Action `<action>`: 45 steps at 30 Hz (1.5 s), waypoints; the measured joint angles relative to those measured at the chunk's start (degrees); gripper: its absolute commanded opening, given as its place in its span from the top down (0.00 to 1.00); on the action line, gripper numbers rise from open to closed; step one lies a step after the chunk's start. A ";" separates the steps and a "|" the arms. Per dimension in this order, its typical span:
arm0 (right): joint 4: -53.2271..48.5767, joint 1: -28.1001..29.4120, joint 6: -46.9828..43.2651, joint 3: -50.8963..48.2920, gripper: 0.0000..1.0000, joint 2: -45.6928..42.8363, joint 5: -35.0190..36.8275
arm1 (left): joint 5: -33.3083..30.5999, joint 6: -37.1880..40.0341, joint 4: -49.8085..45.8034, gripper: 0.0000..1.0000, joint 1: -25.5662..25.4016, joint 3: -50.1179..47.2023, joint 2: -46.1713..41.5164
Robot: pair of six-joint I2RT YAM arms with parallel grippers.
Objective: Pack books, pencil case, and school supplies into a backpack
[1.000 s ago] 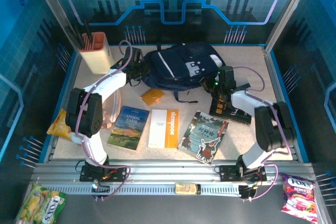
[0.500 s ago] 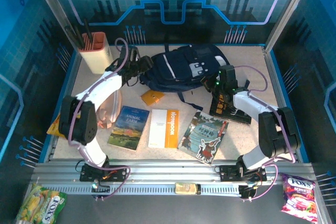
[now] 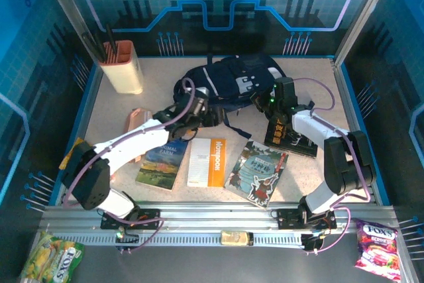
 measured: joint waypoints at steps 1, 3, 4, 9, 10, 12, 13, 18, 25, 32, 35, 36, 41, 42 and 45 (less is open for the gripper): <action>-0.11 0.00 0.09 0.07 1.00 0.07 -0.07 | -0.48 0.02 0.50 0.33 -1.44 0.28 1.55; -0.35 0.02 0.33 0.17 1.00 0.20 -0.17 | -0.87 0.44 1.25 0.36 -3.48 1.09 4.52; -0.44 0.11 0.55 0.20 1.00 0.28 -0.17 | -0.92 0.68 1.70 0.38 -4.35 1.73 6.23; -0.46 0.31 0.98 0.37 1.00 0.61 -0.59 | -1.53 1.55 4.90 0.46 -6.69 4.31 12.90; -0.52 0.33 0.98 0.50 1.00 0.70 -0.68 | -1.86 2.14 5.57 0.48 -6.99 4.74 13.99; -0.79 0.33 0.98 0.98 1.00 0.94 -1.09 | -2.78 3.34 6.47 0.51 -7.74 5.81 16.17; -0.83 0.33 0.98 1.25 1.00 1.01 -1.29 | -3.61 4.00 7.02 0.53 -8.09 6.40 17.29; -0.87 0.33 0.98 1.81 1.00 1.25 -1.79 | -8.46 5.77 9.33 0.66 -8.61 8.15 20.28; -0.87 0.33 1.46 2.03 1.00 1.36 -2.78 | -14.82 3.54 9.27 0.74 -7.34 14.29 23.61; -0.68 0.31 1.86 2.19 1.00 1.36 -3.21 | -14.82 2.51 8.31 0.74 -6.01 17.05 25.27; -0.63 0.31 2.05 2.19 1.00 1.38 -3.19 | -14.86 2.93 7.17 0.78 -6.01 18.56 26.23; -0.61 0.31 2.05 2.19 1.00 1.38 -3.21 | -14.91 3.06 6.75 0.79 -6.01 19.08 26.49; -0.44 0.31 2.05 2.19 1.00 1.40 -3.19 | -15.06 4.11 6.12 0.83 -6.01 20.15 27.36; -0.46 0.31 2.05 2.19 1.00 1.40 -3.19 | -15.04 4.17 6.12 0.84 -6.01 20.20 27.47; -0.44 0.28 2.05 2.21 1.00 1.44 -3.21 | -15.06 4.35 6.03 0.87 -6.01 20.20 27.69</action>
